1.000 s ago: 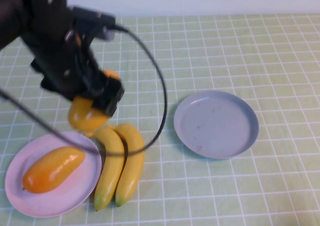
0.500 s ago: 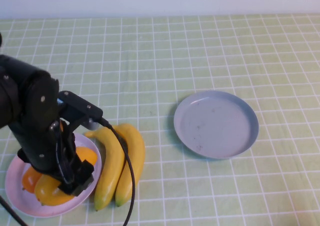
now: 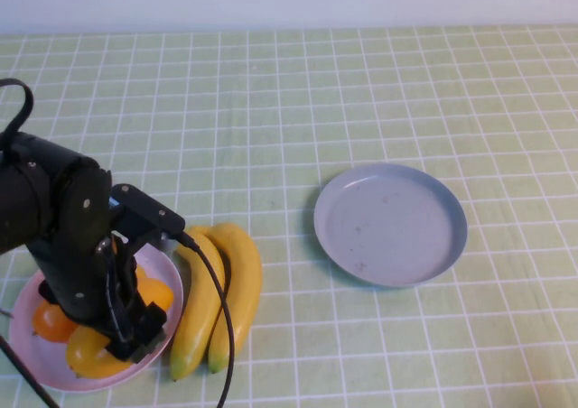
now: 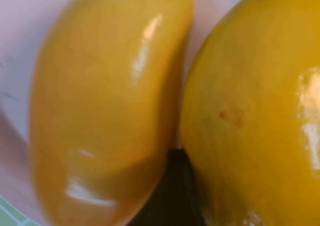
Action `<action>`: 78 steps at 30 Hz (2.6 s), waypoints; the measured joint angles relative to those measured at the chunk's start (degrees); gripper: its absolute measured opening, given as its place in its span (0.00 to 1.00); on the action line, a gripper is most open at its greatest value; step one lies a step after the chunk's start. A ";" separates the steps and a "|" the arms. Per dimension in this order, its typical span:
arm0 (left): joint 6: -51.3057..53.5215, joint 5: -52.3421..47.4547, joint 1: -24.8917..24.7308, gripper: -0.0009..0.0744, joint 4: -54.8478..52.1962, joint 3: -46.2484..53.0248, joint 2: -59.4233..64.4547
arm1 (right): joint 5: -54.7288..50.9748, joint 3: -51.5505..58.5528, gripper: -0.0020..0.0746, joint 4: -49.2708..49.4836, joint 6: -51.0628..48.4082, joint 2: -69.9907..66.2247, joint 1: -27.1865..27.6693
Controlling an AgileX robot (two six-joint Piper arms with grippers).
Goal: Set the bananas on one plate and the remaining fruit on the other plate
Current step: Put one type of fruit in the left plate, then put another type of fruit in the right plate
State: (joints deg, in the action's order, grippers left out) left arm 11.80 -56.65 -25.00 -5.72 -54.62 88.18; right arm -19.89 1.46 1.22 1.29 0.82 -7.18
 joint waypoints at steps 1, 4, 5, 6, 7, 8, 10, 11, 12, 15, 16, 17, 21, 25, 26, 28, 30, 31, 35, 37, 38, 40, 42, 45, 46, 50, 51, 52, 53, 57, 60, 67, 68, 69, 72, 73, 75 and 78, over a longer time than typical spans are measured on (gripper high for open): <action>-0.25 0.00 0.53 0.77 0.00 0.00 0.59 | 0.00 0.00 0.01 0.00 0.00 0.00 0.00; -0.74 -0.10 1.31 0.77 0.00 0.00 1.31 | 0.00 0.00 0.01 0.00 0.00 0.00 0.00; -1.19 -0.10 1.34 0.77 0.00 0.00 1.40 | 0.00 0.00 0.01 0.00 0.00 0.00 0.00; -1.61 -0.10 1.44 0.77 0.11 0.00 1.40 | 0.00 0.00 0.01 0.00 0.00 0.00 0.00; -2.04 -0.10 1.44 0.78 0.10 0.00 1.40 | 0.00 0.00 0.01 0.00 0.00 0.00 0.00; -2.59 -0.25 1.44 0.79 0.10 0.00 1.40 | 0.00 0.00 0.01 0.00 0.00 0.00 0.00; -3.67 -0.45 1.44 0.82 0.23 0.00 1.40 | 0.00 0.00 0.01 0.00 0.00 0.00 0.00; -4.15 -0.58 1.44 0.83 0.23 0.00 1.40 | 0.00 0.00 0.01 0.00 0.00 0.00 0.00; -4.39 -0.72 1.44 0.84 0.23 0.00 1.40 | 0.00 0.00 0.01 0.00 0.00 0.00 0.00; -5.74 -1.06 1.44 0.85 0.38 0.00 1.40 | 0.00 0.00 0.01 0.00 0.00 0.00 0.00; -6.39 -1.68 1.44 0.85 0.90 -0.24 1.40 | 0.00 0.00 0.01 0.00 0.00 0.00 0.00; -6.79 -2.32 1.44 0.86 1.43 -0.84 1.40 | 0.00 0.00 0.01 0.00 0.00 0.00 0.00; -7.77 -5.32 1.44 0.84 2.68 -4.16 -0.04 | 0.00 0.00 0.01 0.00 0.00 0.00 0.00; -7.91 -7.69 1.44 0.59 3.46 -7.48 -3.26 | 0.00 0.00 0.01 0.00 0.00 0.00 0.00; -7.96 -7.69 1.44 0.50 3.62 -7.76 -4.25 | 0.00 0.00 0.01 0.00 0.00 0.00 0.00; -8.92 -7.42 1.44 0.26 3.71 -7.98 -7.10 | 0.00 0.00 0.01 0.00 0.00 0.00 0.00; -9.65 -6.45 1.44 0.13 3.71 -7.98 -10.49 | 0.00 0.00 0.01 0.00 0.00 0.00 0.00; -9.95 -5.79 1.44 0.09 3.71 -7.98 -12.39 | 0.00 0.00 0.01 0.00 0.00 0.00 0.00; -10.54 -3.51 1.44 0.03 3.74 -7.98 -20.67 | 0.00 0.00 0.01 0.00 0.00 0.00 0.00; -10.68 -3.40 1.44 0.02 3.85 -7.98 -24.37 | 0.00 0.00 0.01 0.00 0.00 0.00 0.00; -10.77 -3.40 1.44 0.02 3.99 -7.98 -27.16 | 0.00 0.00 0.01 0.00 0.00 0.00 0.00; -10.77 -2.74 1.44 0.02 4.11 -7.16 -32.01 | 0.00 0.00 0.01 0.00 0.00 0.00 0.00; -10.77 -1.34 1.44 0.02 4.21 -4.89 -36.74 | 0.00 0.00 0.01 0.00 0.00 0.00 0.00; -11.02 2.31 1.44 0.02 4.21 0.51 -43.85 | 0.00 0.00 0.01 0.00 0.00 0.00 0.00; -11.14 3.47 1.44 0.02 4.32 2.60 -45.73 | 0.00 0.00 0.01 0.00 0.00 0.00 0.00; -12.60 9.48 1.44 0.02 4.32 10.10 -53.19 | 0.00 0.00 0.01 0.00 0.00 0.00 0.00; -12.63 10.17 1.44 0.02 4.32 11.39 -54.13 | 0.00 0.00 0.01 0.00 0.00 0.00 0.00; -12.76 10.79 1.44 0.02 4.32 12.82 -55.15 | 0.00 0.00 0.01 0.00 0.00 0.00 0.00; -12.76 10.92 1.44 0.02 4.32 14.03 -55.98 | 0.00 0.00 0.01 0.00 0.00 0.00 0.00; -13.15 9.59 1.44 0.02 3.78 15.81 -56.94 | 0.00 0.00 0.01 0.00 0.00 0.00 0.00; -14.46 9.10 1.44 0.02 3.06 15.95 -57.03 | 0.00 0.00 0.01 0.00 0.00 0.00 0.00; -14.83 17.62 1.44 0.01 1.08 17.16 -57.18 | 0.00 0.00 0.01 0.00 0.00 0.00 0.00; -14.83 21.02 1.44 0.01 -0.12 18.29 -57.44 | 0.00 0.00 0.01 0.00 0.00 0.00 0.00; -14.83 24.83 1.44 0.01 -1.47 19.90 -57.97 | 0.00 0.00 0.01 0.00 0.00 0.00 0.00; -14.83 35.98 3.27 0.01 -3.24 26.67 -61.82 | 0.00 0.00 0.01 0.00 0.00 0.00 0.00; -14.83 38.90 4.75 0.01 -3.25 28.77 -63.34 | 0.00 0.00 0.01 0.00 0.00 0.00 0.00; -14.83 45.62 8.69 0.01 -2.69 34.15 -67.63 | 0.00 0.00 0.01 0.00 0.00 0.00 0.00; -14.83 52.95 14.97 0.01 -1.18 40.98 -74.18 | 0.00 0.00 0.01 0.00 0.00 0.00 0.00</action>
State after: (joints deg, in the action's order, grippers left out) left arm -3.02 -3.71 -10.03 -6.90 -13.64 14.00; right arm -19.89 1.46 1.22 1.29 0.82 -7.18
